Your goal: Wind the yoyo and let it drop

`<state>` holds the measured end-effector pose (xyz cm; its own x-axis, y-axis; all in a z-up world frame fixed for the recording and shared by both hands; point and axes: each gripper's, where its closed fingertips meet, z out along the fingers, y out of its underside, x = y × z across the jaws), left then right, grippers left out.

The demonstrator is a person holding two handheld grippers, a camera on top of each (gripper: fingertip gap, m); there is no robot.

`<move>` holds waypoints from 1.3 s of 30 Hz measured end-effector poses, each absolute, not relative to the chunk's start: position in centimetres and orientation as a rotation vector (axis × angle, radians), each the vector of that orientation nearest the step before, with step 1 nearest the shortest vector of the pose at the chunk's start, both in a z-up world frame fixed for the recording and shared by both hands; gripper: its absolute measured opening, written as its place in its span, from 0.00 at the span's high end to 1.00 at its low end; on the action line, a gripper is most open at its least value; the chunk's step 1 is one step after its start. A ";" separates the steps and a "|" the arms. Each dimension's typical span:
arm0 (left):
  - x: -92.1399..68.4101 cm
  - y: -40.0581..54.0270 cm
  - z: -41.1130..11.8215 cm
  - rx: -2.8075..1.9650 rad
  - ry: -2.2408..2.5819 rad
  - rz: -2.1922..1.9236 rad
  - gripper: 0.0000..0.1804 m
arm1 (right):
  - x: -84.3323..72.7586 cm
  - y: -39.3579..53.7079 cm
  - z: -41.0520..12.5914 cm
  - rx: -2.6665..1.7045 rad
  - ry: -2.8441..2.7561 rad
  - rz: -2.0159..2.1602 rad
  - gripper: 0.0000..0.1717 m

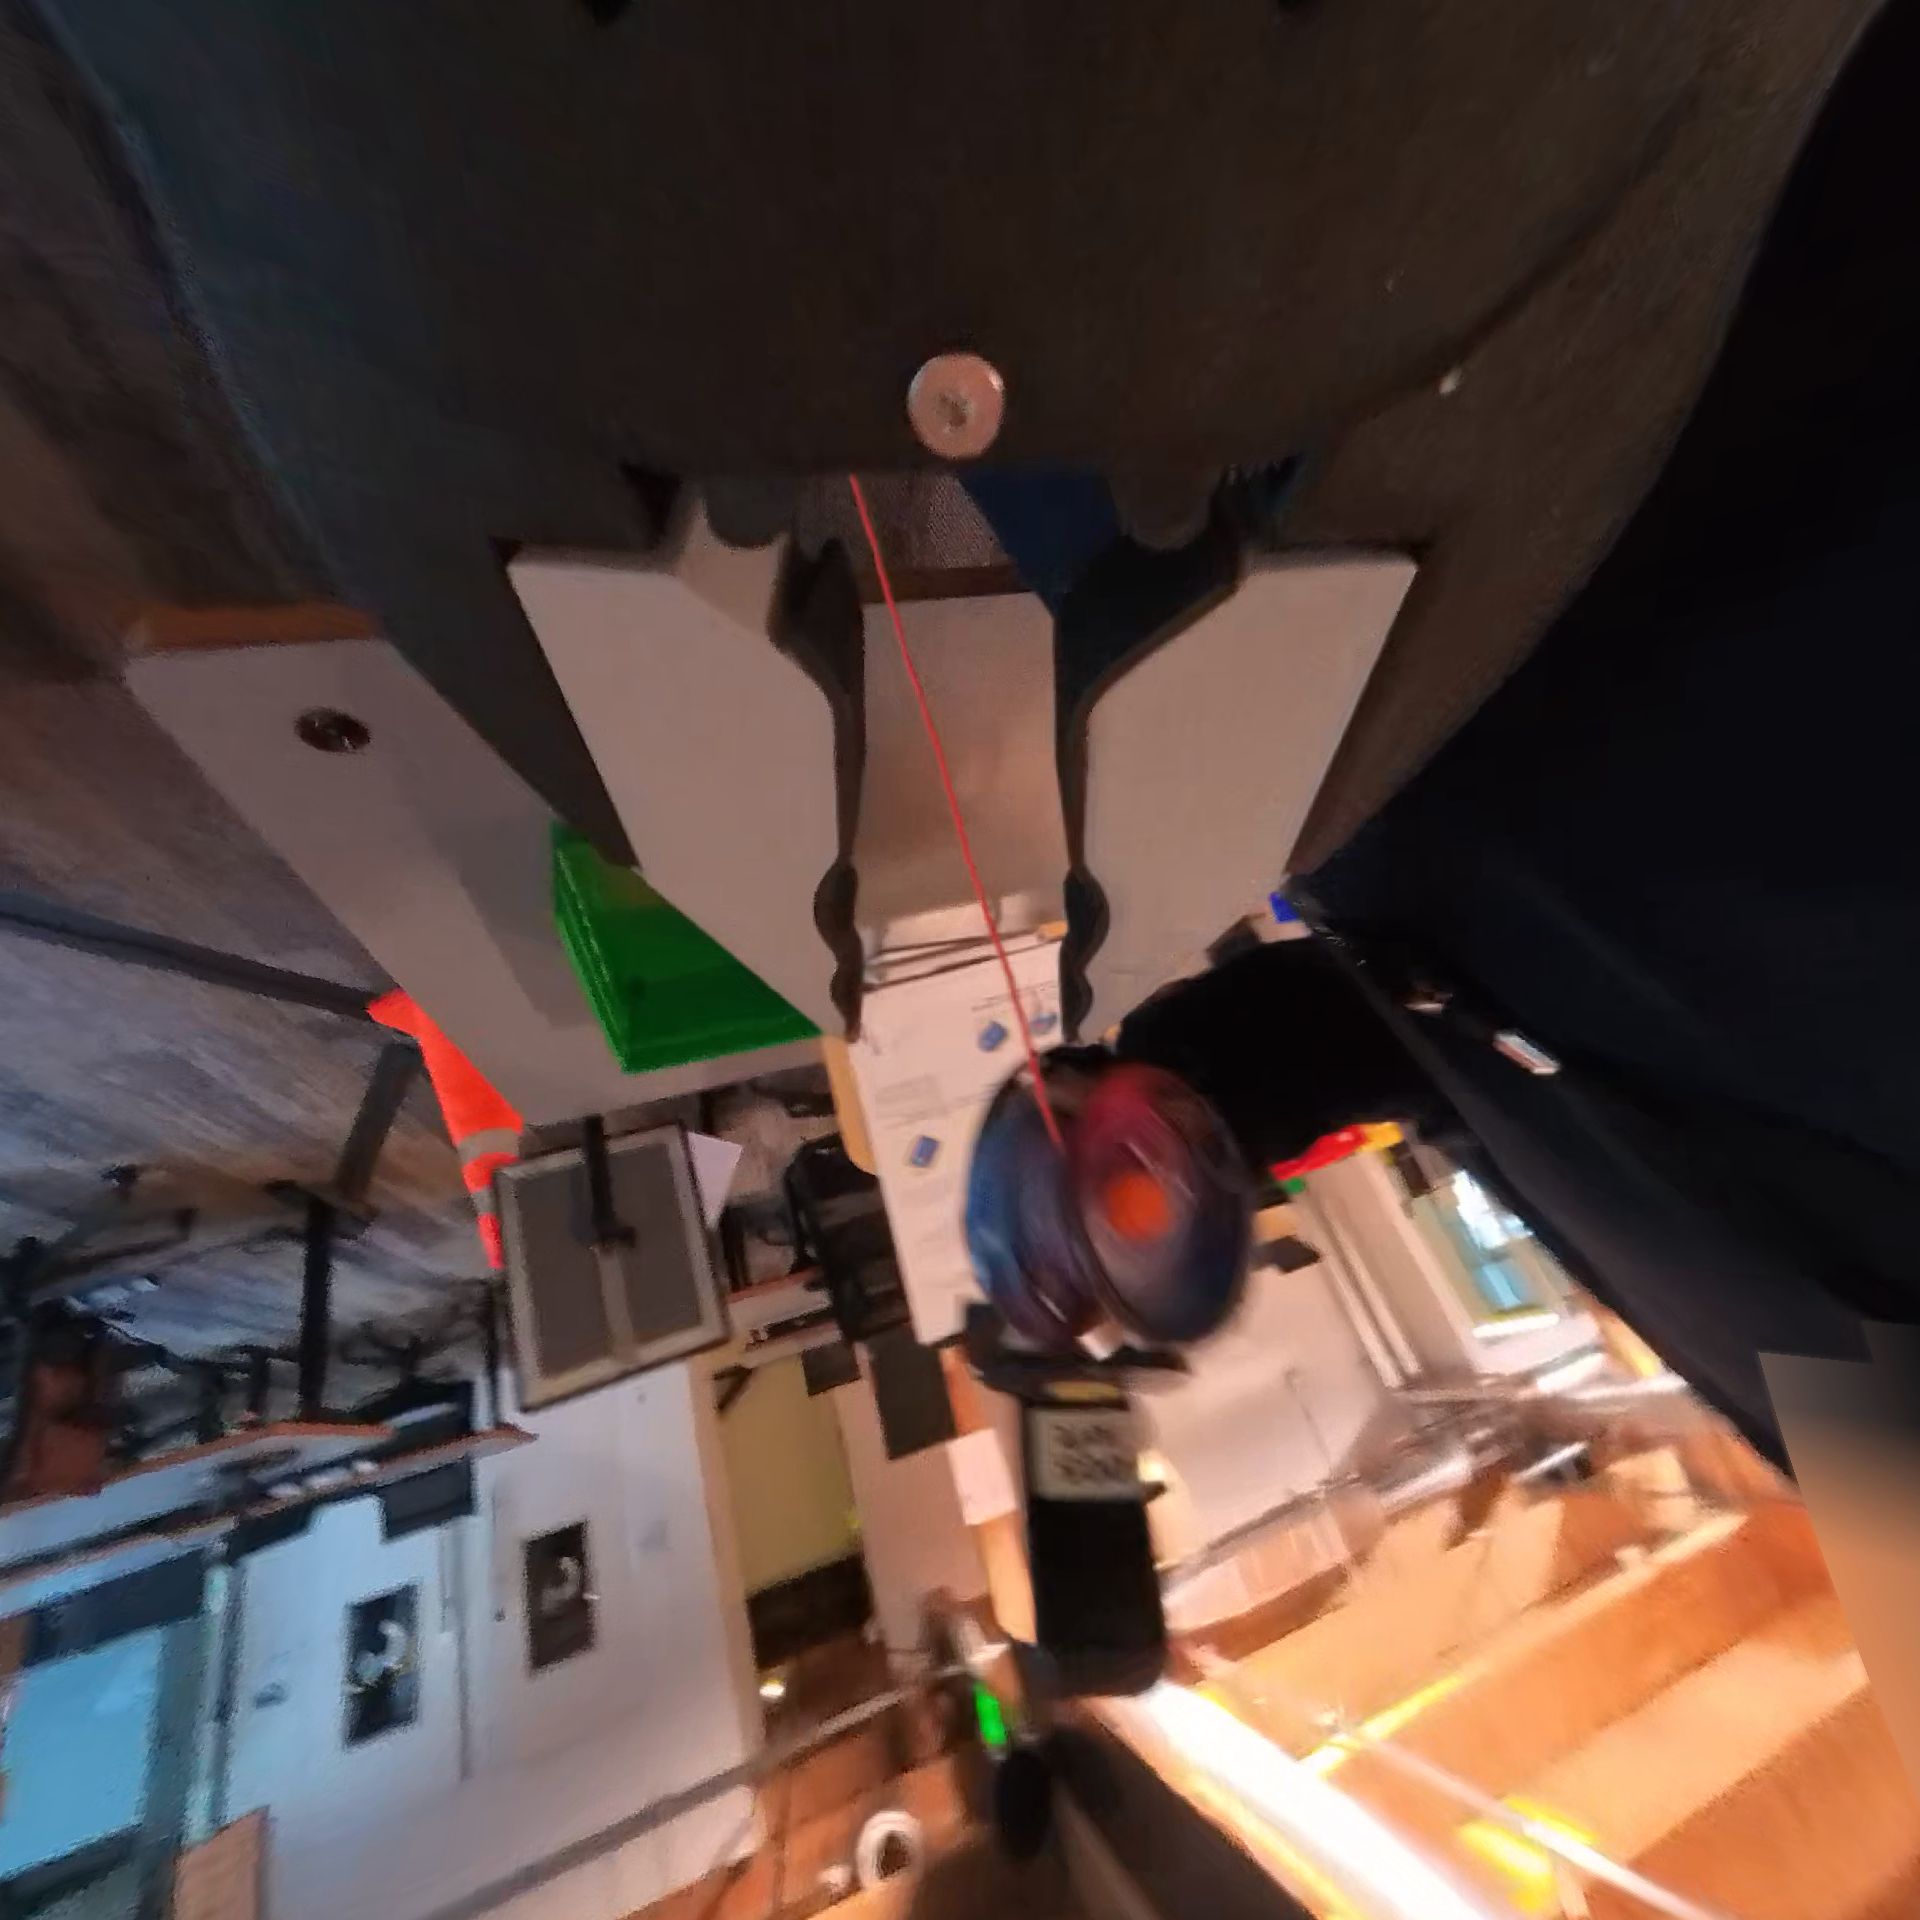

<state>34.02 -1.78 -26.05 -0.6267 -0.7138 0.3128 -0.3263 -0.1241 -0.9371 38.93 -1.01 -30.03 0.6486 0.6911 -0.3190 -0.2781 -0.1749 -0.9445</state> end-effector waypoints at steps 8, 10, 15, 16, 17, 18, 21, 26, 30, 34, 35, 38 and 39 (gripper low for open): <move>36.7 0.8 -26.4 -1.216 1.711 -1.468 0.99 | 35.7 1.8 -35.4 -1.822 -0.319 0.813 1.00; 37.0 2.3 -27.5 -1.255 1.692 -1.310 0.99 | 34.9 1.3 -35.2 -1.849 -0.349 0.835 1.00; 36.8 5.0 -29.8 -1.286 1.697 -1.008 0.99 | 31.7 -1.1 -31.6 -1.744 -0.428 1.133 1.00; 36.8 4.9 -30.0 -1.283 1.697 -1.007 0.99 | 31.5 -1.2 -30.9 -1.708 -0.412 1.191 1.00; 36.7 5.0 -30.1 -1.286 1.695 -0.991 0.99 | 31.2 -1.3 -30.3 -1.677 -0.398 1.241 1.00; 36.7 5.2 -30.4 -1.284 1.696 -0.963 0.99 | 31.0 -1.5 -29.9 -1.652 -0.385 1.287 1.00; 36.3 5.1 -31.4 -1.262 1.746 -0.901 0.99 | 31.0 -1.9 -28.9 -1.628 -0.360 1.349 1.00; 34.7 2.1 -34.4 -1.171 2.006 -0.902 0.99 | 36.2 -1.2 -27.3 -1.749 -0.417 0.977 1.00; 33.4 -1.5 -32.6 -1.078 2.054 -1.224 0.99 | 40.4 1.0 -29.6 -1.938 -0.492 0.548 1.00; 33.4 -3.2 -27.7 -0.988 1.913 -1.508 0.99 | 37.7 1.7 -32.4 -1.927 -0.536 0.578 1.00; 33.6 -2.9 -26.8 -0.988 1.871 -1.528 0.99 | 36.3 1.5 -32.5 -1.886 -0.555 0.631 1.00; 34.3 -1.7 -25.0 -1.019 1.757 -1.565 1.00 | 32.5 0.2 -31.4 -1.707 -0.578 0.803 1.00; 34.6 -1.1 -24.4 -1.036 1.693 -1.583 1.00 | 31.6 -0.4 -30.9 -1.657 -0.583 0.868 1.00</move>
<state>34.61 -1.05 -24.36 -0.5202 -0.8497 0.0860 -0.1426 -0.0128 -0.9897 31.58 -0.38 -30.85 0.6069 0.7573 -0.2411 -0.0629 -0.2566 -0.9645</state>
